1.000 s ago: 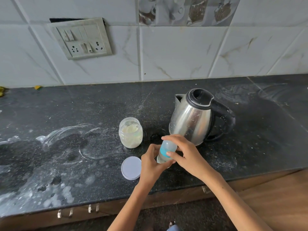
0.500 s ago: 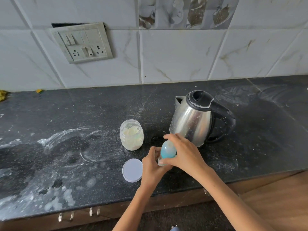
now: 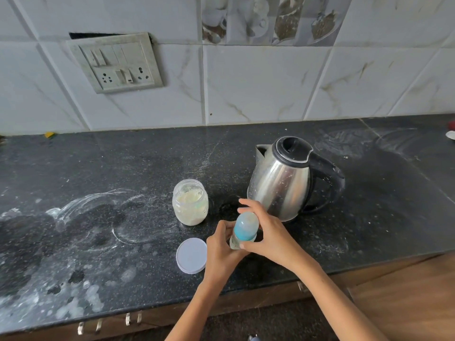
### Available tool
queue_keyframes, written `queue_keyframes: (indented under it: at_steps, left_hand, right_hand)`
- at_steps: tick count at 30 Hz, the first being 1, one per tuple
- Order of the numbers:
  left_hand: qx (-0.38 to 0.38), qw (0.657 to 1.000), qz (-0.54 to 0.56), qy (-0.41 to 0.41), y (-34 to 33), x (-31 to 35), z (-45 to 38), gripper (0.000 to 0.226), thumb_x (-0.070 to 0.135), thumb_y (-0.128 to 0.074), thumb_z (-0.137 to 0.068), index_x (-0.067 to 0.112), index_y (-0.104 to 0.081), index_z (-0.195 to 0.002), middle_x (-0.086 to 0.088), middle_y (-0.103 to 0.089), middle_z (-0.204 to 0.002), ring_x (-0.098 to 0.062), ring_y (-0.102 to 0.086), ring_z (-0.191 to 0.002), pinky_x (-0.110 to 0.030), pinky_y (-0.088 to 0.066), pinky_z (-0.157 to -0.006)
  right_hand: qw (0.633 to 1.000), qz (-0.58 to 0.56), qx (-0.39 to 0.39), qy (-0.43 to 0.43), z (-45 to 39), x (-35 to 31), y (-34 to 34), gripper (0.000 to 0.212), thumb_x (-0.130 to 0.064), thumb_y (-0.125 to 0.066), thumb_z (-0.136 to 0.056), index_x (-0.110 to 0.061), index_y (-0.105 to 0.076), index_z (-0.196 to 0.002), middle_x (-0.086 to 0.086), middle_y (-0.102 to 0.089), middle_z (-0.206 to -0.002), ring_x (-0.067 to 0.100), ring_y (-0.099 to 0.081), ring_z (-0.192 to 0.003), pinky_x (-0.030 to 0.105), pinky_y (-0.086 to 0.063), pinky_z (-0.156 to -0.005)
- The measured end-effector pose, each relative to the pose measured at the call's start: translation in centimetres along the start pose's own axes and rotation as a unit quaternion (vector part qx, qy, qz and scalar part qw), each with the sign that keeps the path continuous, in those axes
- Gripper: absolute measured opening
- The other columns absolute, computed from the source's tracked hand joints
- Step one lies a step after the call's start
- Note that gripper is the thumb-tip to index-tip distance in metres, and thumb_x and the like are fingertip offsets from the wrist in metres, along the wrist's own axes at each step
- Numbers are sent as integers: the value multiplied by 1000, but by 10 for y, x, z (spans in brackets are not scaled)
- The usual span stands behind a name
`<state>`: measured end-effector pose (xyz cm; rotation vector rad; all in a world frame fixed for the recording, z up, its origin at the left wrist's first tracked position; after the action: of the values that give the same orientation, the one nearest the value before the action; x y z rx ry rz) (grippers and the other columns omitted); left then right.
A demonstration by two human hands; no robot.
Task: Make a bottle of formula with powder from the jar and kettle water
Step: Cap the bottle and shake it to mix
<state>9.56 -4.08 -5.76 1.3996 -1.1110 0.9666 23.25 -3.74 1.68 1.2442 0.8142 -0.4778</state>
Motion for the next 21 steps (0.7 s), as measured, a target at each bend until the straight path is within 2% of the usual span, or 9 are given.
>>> queue_keyframes:
  at_steps: [3, 6, 7, 9, 11, 13, 16, 18, 21]
  left_hand:
    - [4, 1000, -5, 4, 1, 1, 1, 50, 17, -87, -62, 21, -54, -99, 9, -70, -97, -5, -67, -88, -19, -54, -66]
    - [7, 1000, -16, -3, 1, 3, 1, 51, 12, -88, -62, 19, -55, -100, 13, -69, -95, 0, -65, -83, -12, -46, -60]
    - [6, 1000, -20, -3, 1, 3, 1, 51, 13, -88, -62, 18, -55, -100, 13, -68, -95, 1, -65, -82, -12, -47, -60]
    - [6, 1000, -21, 2, 0, 2, 1, 50, 17, -87, -63, 19, -54, -100, 13, -69, -95, 1, -66, -84, -18, -52, -62]
    - [5, 1000, -17, 8, 0, 0, 1, 49, 22, -86, -65, 18, -53, -101, 10, -70, -98, -1, -67, -89, -26, -57, -68]
    - [2, 1000, -16, 8, 0, -1, 1, 51, 23, -87, -64, 19, -53, -102, 10, -69, -102, -1, -66, -93, -26, -57, -71]
    - [1, 1000, -18, 12, 0, 2, 2, 53, 21, -87, -63, 23, -52, -102, 12, -69, -100, 1, -66, -90, -19, -54, -68]
    - [2, 1000, -24, 14, 1, 3, 3, 53, 16, -87, -62, 24, -51, -100, 14, -67, -95, 3, -65, -84, -12, -49, -63]
    - [3, 1000, -27, 15, 1, 3, 2, 53, 19, -87, -61, 23, -51, -100, 12, -69, -94, 2, -66, -83, -14, -51, -63]
  right_hand:
    - [994, 51, 98, 8, -2, 6, -3, 60, -34, -88, -64, -32, -56, -115, -14, -64, -112, 5, -61, -102, 32, -56, -87]
    - [948, 224, 224, -41, -5, -3, -11, 67, -67, -79, -56, -19, -53, -94, -5, -61, -90, 14, -61, -79, 27, -43, -61]
    - [942, 234, 236, -41, -5, -2, -13, 69, -70, -77, -56, -18, -51, -94, -5, -61, -90, 14, -60, -78, 26, -41, -60]
    - [974, 135, 177, -37, -3, 6, -13, 73, -63, -83, -56, -23, -50, -108, -9, -60, -104, 8, -59, -89, 26, -49, -71]
    - [998, -20, 65, -16, 0, 14, -9, 90, -40, -89, -62, -34, -39, -136, -14, -53, -133, 2, -53, -117, 29, -49, -98]
    - [999, -39, 13, 23, 2, 19, -5, 94, -20, -86, -70, -44, -31, -143, -21, -46, -141, -2, -44, -130, 29, -43, -109]
    - [992, 67, 106, 30, -5, 14, -5, 62, -35, -89, -63, -34, -56, -116, -18, -61, -113, 3, -59, -103, 30, -56, -86]
    - [967, 182, 176, -7, -10, 4, -5, 60, -61, -84, -55, -25, -54, -93, -10, -61, -92, 9, -58, -80, 26, -48, -64]
    - [966, 208, 154, -17, -11, 3, -3, 68, -67, -82, -52, -26, -53, -97, -10, -61, -96, 9, -57, -82, 26, -43, -65]
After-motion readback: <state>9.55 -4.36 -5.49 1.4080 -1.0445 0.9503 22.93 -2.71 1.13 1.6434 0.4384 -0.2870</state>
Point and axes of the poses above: each hand's wrist, its own z-axis away from the middle knuckle, its own y-axis out of the back of the hand, x = y × z, the point moved 2 cm from there along -z, towards the middle knuckle
